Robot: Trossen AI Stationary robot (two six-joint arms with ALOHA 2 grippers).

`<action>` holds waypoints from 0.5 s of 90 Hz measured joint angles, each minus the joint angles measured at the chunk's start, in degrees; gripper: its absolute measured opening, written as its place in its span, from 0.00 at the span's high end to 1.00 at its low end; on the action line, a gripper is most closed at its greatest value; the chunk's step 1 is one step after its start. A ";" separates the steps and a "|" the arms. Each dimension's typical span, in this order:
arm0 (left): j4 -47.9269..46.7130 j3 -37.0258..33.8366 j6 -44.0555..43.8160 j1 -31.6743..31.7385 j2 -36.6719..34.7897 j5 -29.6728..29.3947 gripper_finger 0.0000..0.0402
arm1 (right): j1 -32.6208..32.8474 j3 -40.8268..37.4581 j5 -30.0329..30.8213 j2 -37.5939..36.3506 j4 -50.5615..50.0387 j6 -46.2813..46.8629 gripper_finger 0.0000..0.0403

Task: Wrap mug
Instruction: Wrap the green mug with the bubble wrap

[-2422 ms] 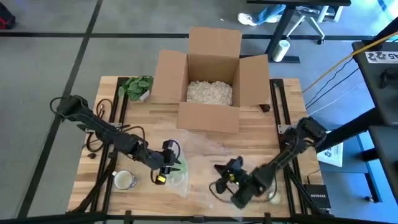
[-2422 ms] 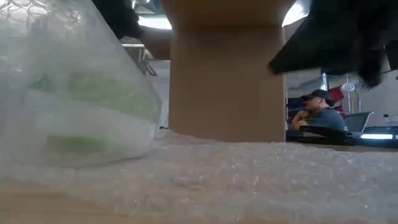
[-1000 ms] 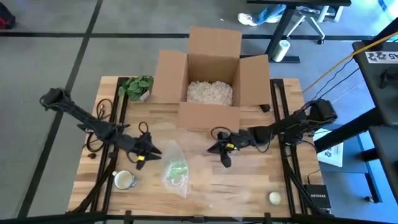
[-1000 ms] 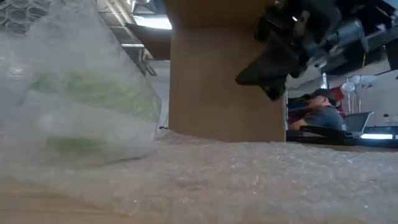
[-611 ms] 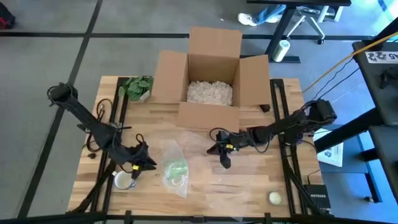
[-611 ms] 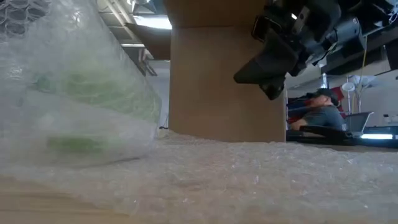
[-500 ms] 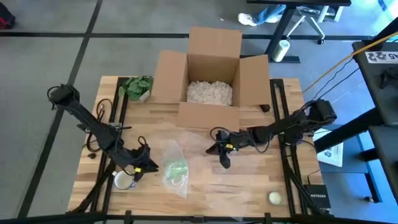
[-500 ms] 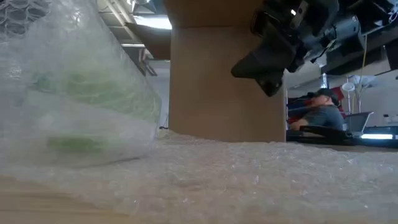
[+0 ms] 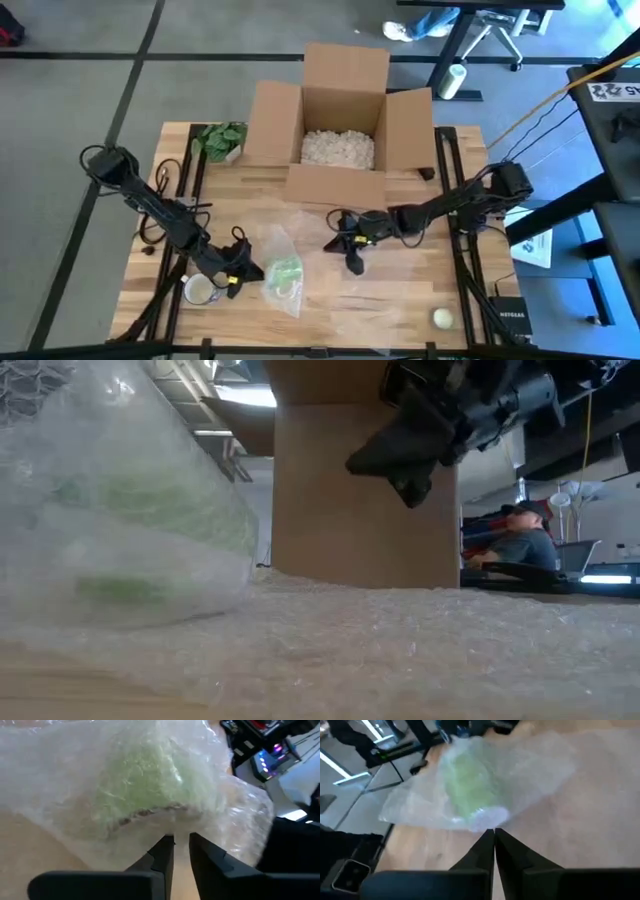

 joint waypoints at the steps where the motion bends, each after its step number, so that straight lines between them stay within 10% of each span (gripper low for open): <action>1: -0.02 0.10 0.15 0.14 0.26 0.00 0.93 | 0.01 0.19 -0.02 0.28 -0.04 -0.05 1.00; 45: -0.15 7.23 14.76 6.57 2.52 0.85 1.00 | 1.60 8.61 -2.18 10.88 0.28 -0.03 1.00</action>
